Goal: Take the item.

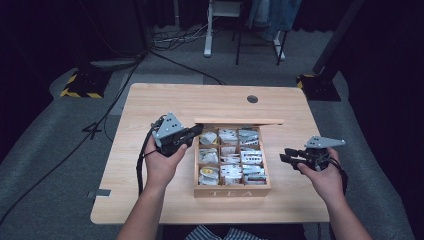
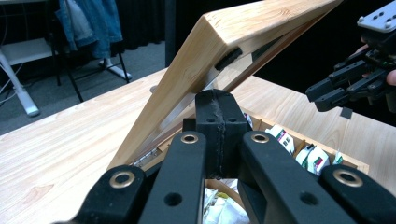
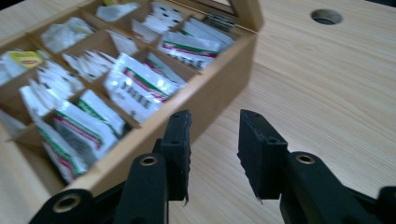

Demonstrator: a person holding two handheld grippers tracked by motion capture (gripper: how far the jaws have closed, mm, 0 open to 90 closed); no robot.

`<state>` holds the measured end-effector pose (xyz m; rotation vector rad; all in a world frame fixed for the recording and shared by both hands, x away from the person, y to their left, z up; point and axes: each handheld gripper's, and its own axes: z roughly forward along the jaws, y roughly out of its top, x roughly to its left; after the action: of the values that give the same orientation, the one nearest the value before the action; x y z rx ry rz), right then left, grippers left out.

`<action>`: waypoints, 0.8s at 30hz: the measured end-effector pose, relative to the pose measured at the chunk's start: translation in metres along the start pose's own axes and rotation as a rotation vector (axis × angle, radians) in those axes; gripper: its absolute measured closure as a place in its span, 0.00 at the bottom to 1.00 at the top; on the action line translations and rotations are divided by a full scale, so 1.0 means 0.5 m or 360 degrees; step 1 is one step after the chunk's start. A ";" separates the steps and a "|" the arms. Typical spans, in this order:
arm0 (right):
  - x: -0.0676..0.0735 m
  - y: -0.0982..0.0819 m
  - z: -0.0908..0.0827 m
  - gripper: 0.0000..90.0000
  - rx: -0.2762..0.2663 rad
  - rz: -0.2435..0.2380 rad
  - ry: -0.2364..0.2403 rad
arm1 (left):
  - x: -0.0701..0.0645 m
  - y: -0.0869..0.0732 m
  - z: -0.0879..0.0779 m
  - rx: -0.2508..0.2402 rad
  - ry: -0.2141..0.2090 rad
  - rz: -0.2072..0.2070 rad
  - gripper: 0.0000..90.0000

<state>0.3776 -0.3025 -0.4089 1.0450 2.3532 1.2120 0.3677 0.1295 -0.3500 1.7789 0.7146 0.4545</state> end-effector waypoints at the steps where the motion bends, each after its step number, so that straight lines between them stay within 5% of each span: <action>1: 0.010 0.006 0.001 0.72 -0.0002 -0.0015 0.0024 | 0.000 0.000 0.000 -0.0001 -0.0001 -0.0001 1.00; 13: 0.118 0.054 0.029 0.75 0.0003 -0.0126 0.0307 | 0.001 0.000 0.005 -0.0012 -0.0078 -0.0025 0.99; 24: 0.175 0.067 0.072 0.80 0.0084 -0.0226 0.0432 | -0.001 0.001 0.018 0.0010 -0.0090 0.0007 0.99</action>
<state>0.3524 -0.2057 -0.3983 0.7526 2.6251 1.3156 0.3730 0.1225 -0.3524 1.7928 0.6732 0.4033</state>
